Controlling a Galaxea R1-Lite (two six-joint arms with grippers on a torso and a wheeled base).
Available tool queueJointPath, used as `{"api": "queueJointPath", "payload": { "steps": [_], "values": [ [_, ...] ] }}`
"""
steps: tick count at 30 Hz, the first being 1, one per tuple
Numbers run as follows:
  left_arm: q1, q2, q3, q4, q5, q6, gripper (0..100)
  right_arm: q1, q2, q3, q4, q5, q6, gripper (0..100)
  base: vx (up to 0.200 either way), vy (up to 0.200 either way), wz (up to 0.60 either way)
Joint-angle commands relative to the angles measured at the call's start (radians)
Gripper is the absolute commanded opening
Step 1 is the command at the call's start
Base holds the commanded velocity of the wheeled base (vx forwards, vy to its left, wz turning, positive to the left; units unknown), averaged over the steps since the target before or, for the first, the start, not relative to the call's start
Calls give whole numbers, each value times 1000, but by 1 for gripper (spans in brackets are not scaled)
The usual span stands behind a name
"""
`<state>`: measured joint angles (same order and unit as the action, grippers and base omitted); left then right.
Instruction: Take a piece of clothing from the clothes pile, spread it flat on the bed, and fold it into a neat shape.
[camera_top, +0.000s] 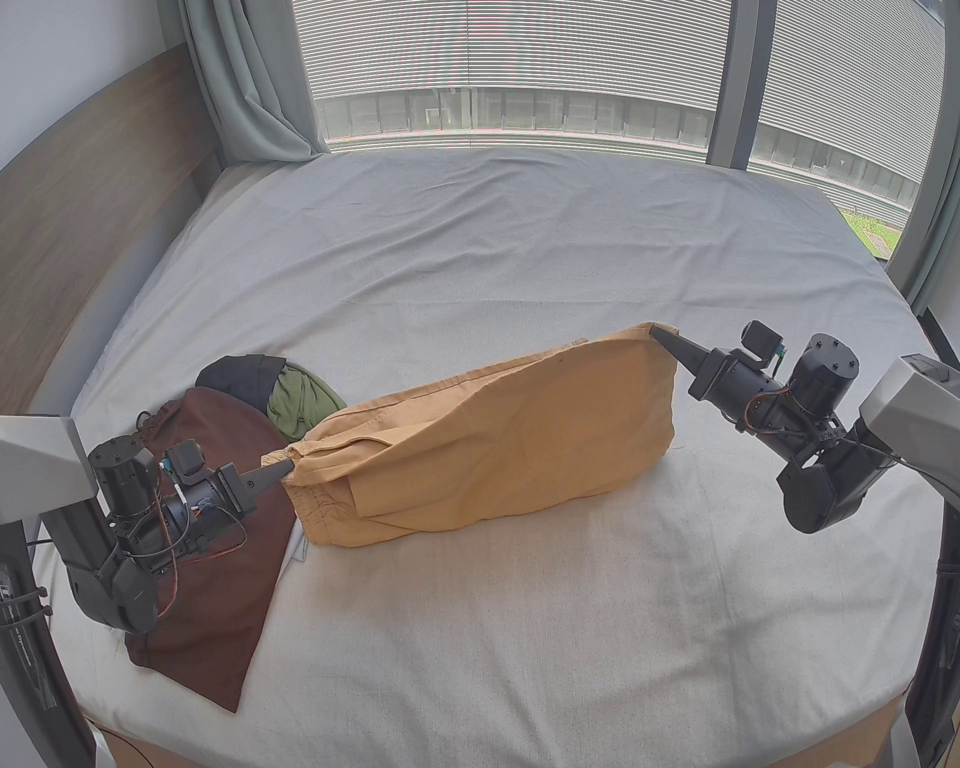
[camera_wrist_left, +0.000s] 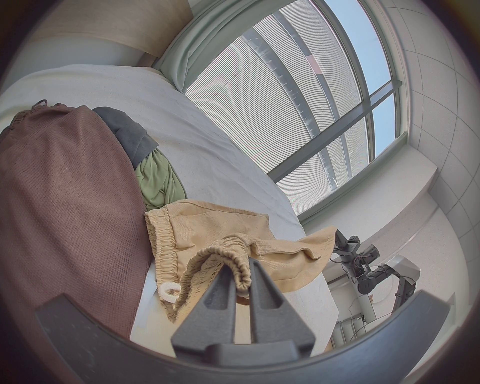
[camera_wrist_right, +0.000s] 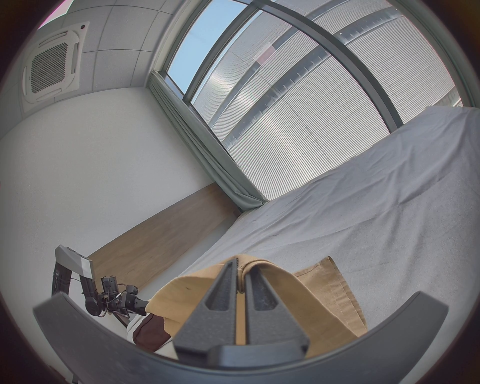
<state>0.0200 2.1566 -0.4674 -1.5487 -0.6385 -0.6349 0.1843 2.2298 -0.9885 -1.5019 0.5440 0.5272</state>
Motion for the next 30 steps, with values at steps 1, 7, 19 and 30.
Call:
{"api": "queueJointPath", "payload": {
  "steps": [1, 7, 19, 30],
  "values": [
    [-6, 23, -30, -1, 20, -8, 0, 4, 48, -75, 35, 1, 7, 0, 0, 0, 0],
    [-14, 69, -63, -1, 56, -14, 0, 1, 90, -131, 54, 1, 7, 0, 0, 0, 0],
    [-18, 101, -140, -1, 99, -69, 0, 3, 177, -340, 166, 1, 8, 0, 0, 0, 0],
    [-31, 137, -169, -1, 112, -72, 0, 6, 251, -506, 275, -1, 8, 0, 0, 0, 0]
  ]
}}
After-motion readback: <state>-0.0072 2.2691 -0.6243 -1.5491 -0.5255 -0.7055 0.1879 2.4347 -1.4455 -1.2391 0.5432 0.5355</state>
